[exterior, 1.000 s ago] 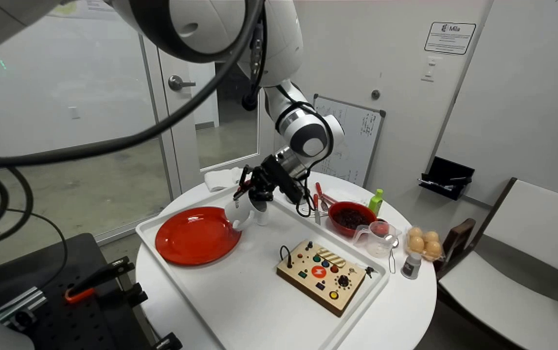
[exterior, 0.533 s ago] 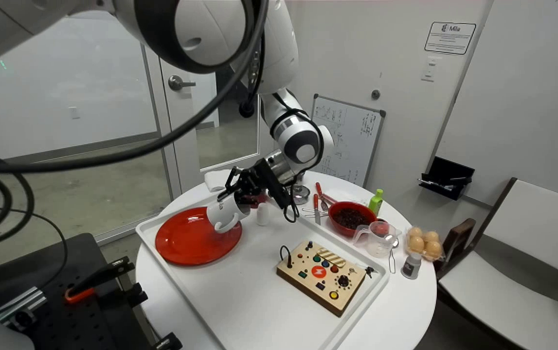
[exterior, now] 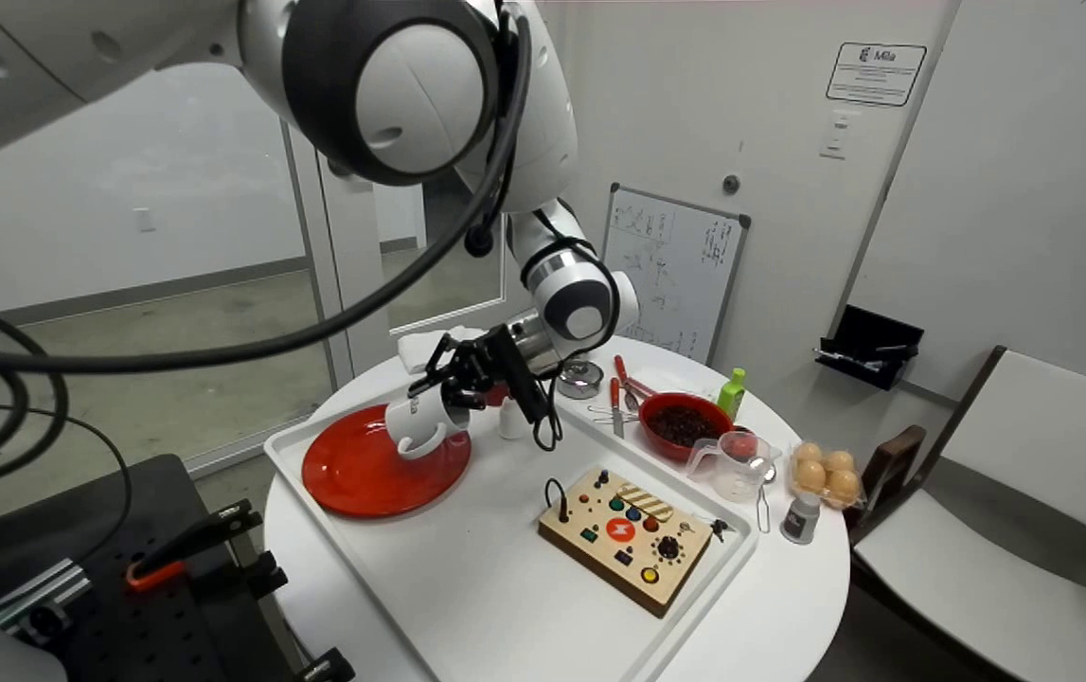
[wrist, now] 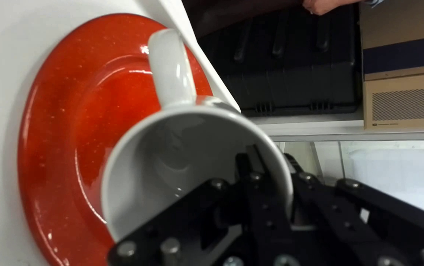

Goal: Put the mug on the plate

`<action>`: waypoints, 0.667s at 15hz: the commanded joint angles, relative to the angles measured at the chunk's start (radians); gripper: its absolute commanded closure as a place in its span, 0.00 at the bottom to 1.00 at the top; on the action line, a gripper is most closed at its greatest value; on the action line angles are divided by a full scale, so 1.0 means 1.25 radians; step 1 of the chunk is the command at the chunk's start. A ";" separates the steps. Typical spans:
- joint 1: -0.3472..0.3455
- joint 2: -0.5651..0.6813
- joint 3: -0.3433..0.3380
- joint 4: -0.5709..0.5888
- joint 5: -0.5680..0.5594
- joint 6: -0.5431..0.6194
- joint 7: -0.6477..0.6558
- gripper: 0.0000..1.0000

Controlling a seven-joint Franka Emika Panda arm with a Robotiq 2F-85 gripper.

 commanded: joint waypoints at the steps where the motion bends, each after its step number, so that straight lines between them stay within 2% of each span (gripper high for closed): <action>1: 0.013 0.028 -0.001 0.051 0.036 -0.043 0.001 0.91; 10: 0.028 0.090 -0.005 0.116 0.033 -0.069 0.013 0.91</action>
